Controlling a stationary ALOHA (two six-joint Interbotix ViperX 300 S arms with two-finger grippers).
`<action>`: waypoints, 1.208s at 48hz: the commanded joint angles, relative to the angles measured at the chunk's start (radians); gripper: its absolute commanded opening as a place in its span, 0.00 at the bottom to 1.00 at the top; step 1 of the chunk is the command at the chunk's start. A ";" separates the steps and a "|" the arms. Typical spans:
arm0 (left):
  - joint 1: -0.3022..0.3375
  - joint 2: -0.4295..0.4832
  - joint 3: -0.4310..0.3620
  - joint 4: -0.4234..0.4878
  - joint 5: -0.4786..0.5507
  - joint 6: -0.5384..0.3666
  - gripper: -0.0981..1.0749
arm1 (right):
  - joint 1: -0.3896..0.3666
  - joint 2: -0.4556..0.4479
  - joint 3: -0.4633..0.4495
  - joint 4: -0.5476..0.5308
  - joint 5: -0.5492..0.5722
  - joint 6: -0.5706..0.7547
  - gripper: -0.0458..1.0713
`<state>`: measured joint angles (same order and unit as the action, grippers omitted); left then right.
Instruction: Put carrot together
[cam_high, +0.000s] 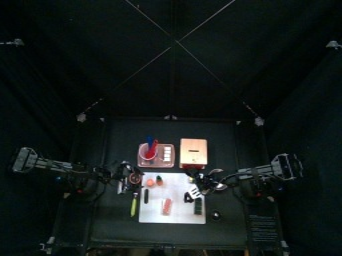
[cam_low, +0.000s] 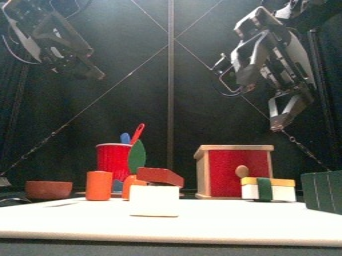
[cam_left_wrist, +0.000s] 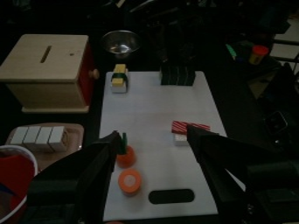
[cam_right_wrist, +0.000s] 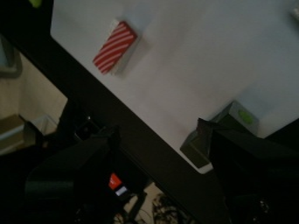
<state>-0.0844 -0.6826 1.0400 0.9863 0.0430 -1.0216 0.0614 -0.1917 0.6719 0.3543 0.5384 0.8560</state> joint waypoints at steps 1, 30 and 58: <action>-0.002 -0.002 -0.009 0.005 0.000 0.002 0.89 | 0.008 0.012 -0.046 -0.109 -0.023 0.110 0.91; -0.002 -0.002 0.015 0.048 0.000 0.002 0.89 | -0.048 0.186 -0.295 -0.483 0.009 0.215 0.91; -0.003 -0.043 0.048 0.037 0.046 0.002 0.89 | -0.072 0.308 -0.402 -0.801 -0.118 0.207 0.91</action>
<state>-0.0859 -0.7087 1.0953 1.0216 0.0767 -1.0201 -0.0061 0.1258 0.2961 -0.3942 0.4495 1.0646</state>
